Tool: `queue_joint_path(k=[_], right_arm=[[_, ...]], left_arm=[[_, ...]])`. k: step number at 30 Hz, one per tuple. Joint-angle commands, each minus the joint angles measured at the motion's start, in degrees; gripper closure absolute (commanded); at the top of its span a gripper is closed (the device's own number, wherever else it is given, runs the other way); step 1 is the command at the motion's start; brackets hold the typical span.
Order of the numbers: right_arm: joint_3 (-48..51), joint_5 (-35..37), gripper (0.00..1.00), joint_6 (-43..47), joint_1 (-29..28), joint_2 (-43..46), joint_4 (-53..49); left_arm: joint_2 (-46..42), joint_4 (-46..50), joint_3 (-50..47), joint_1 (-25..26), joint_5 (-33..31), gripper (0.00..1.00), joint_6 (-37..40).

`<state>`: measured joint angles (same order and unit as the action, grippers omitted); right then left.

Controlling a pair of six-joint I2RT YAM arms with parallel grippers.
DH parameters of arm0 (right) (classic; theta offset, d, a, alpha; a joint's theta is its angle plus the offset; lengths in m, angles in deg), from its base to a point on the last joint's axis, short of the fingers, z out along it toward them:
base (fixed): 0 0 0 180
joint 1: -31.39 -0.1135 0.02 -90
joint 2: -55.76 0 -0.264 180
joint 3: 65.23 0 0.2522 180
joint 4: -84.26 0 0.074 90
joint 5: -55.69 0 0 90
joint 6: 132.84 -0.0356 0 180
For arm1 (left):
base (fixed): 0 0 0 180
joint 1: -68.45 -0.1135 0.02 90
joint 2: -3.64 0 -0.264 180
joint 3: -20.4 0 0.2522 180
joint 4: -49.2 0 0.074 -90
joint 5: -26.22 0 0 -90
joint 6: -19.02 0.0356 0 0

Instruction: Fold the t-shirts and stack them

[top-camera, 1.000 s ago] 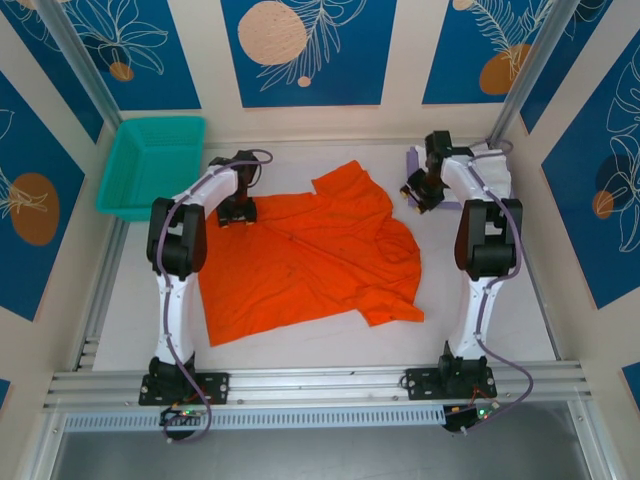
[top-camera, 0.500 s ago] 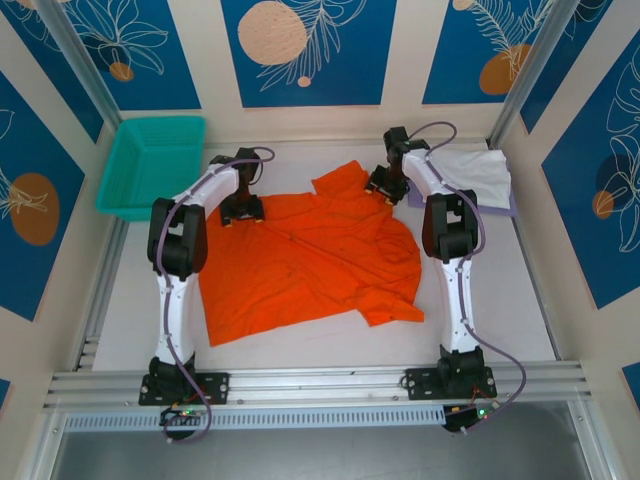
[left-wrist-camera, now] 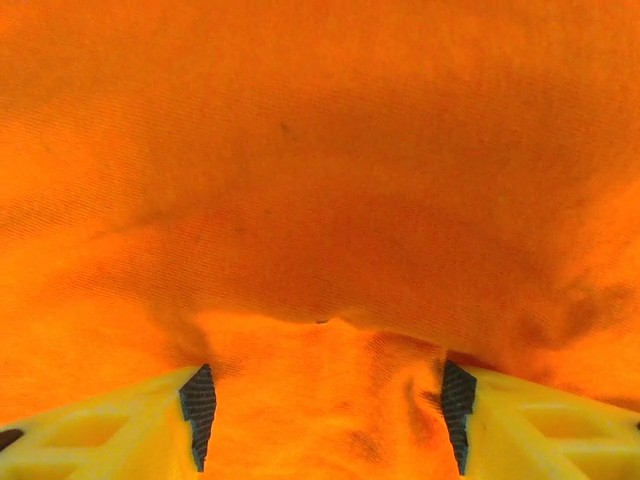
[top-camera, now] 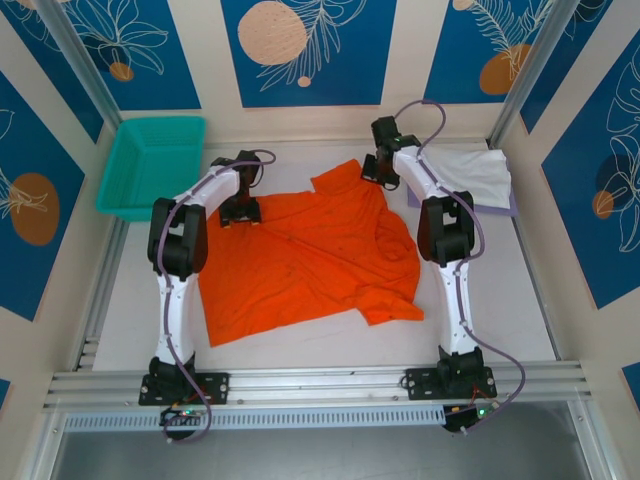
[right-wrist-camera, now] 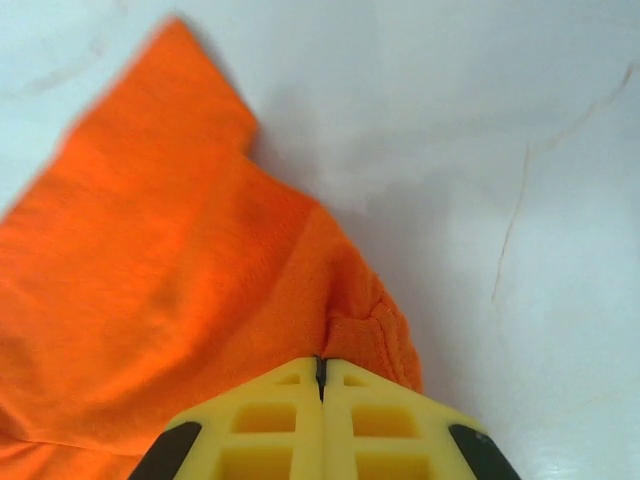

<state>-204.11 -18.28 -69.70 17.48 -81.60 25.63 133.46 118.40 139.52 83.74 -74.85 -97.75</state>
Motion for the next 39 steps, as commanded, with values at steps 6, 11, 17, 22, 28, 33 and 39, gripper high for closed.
queue_joint_path(k=[6, 11, 17, 22, 28, 33, 39], right_arm=[[1.13, 12.64, 1.0, 3.11, -1.99, 4.96, 12.8], [-1.25, 10.47, 0.76, 5.12, -2.9, 1.75, 16.09], [-8.88, 8.84, 0.5, -4.7, -0.47, -1.18, -3.67], [16.03, 2.01, 0.49, -11.71, 4.9, 16.5, -0.7], [45.02, -7.08, 0.36, -16.43, 9.67, 41.67, 0.72], [60.0, -13.17, 0.35, -20.85, 11.45, 59.56, -7.33], [71.28, -17.71, 0.4, -22.27, 10.69, 71.05, -16.7]], left_arm=[[-1.38, -0.42, -0.37, 0.18, -5.86, 0.4, -3.36], [-0.63, -0.12, 0.23, 0.18, -7.21, 0.4, -4.17], [0.16, 0.71, 0.45, -0.17, -7.3, 0.4, -4.62], [-1.41, -0.2, 1.15, 0.32, -2.04, 0.31, -1.97], [-10.62, 1.48, -0.83, 3.1, 0.26, 0.15, -0.46], [-21.74, 4.15, -10.8, 8.21, -2.39, 0.12, -2.78], [-37.09, 7.86, -32.48, 12.33, -0.23, 0.25, -12.95]])
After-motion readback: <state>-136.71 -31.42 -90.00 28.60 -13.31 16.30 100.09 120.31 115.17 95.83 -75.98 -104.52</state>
